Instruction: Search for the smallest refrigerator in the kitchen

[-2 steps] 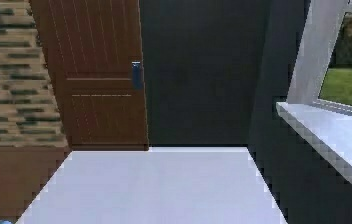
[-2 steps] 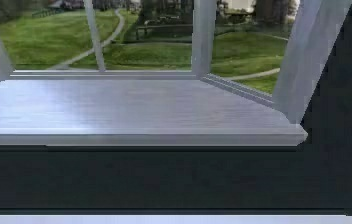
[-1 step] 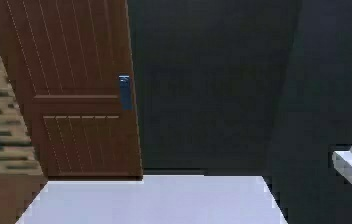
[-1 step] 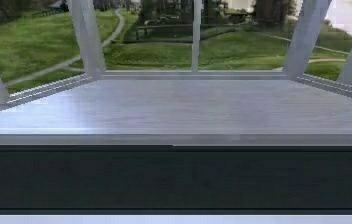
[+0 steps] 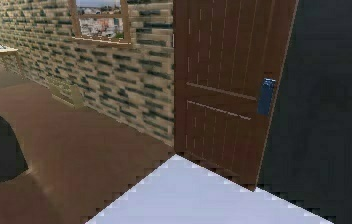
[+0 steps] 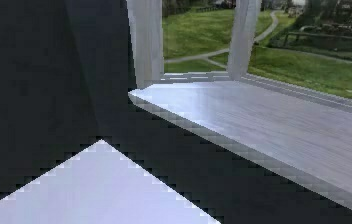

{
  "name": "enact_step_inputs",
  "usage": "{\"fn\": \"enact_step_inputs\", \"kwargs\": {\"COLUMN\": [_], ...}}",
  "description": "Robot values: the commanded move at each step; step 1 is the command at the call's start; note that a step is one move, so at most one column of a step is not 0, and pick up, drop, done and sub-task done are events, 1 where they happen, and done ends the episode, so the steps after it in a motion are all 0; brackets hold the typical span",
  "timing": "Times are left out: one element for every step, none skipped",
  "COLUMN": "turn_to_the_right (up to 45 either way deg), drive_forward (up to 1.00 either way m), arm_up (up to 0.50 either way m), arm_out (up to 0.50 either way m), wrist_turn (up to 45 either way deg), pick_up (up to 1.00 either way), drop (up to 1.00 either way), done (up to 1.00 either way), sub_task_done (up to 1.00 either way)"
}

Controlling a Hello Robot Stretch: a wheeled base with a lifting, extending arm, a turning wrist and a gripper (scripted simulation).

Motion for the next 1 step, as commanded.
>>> {"fn": "enact_step_inputs", "kwargs": {"turn_to_the_right": [-3.0], "drive_forward": [0.00], "arm_up": [0.00], "arm_out": [0.00], "wrist_turn": [0.0], "pick_up": [0.00], "drop": [0.00], "done": [0.00], "sub_task_done": [0.00]}}
